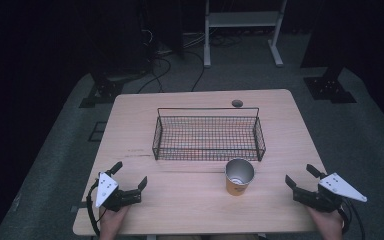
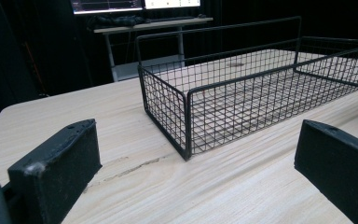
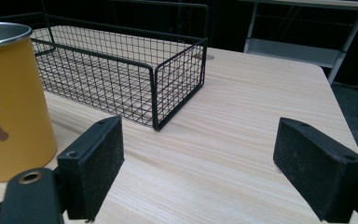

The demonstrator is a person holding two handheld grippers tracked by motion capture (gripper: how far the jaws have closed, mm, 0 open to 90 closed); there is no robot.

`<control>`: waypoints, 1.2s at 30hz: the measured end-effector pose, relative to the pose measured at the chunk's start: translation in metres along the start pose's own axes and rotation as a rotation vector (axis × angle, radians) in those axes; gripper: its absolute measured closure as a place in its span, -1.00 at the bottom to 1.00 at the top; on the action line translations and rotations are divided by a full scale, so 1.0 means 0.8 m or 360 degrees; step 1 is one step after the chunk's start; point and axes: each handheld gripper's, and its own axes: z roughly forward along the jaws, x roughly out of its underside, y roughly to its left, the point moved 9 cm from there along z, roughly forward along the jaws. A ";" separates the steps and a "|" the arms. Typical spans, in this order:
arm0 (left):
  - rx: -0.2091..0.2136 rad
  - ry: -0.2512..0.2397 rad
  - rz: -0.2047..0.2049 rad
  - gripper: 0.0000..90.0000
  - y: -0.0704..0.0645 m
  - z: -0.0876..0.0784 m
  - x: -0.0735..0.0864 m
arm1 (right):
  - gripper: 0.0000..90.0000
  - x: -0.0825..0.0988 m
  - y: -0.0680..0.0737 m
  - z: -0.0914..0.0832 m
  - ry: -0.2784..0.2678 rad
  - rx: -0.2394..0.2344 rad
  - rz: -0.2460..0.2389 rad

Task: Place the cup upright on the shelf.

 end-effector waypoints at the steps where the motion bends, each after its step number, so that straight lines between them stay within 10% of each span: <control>1: 0.0000 0.0000 0.0000 -1.00 0.000 0.000 0.000 | -0.66 0.000 0.000 0.000 0.0000 -0.0003 0.0004; 36: 0.0006 -0.0008 0.0004 -1.00 -0.001 -0.001 0.000 | -0.69 0.002 0.056 0.003 0.0059 -0.0177 -0.0122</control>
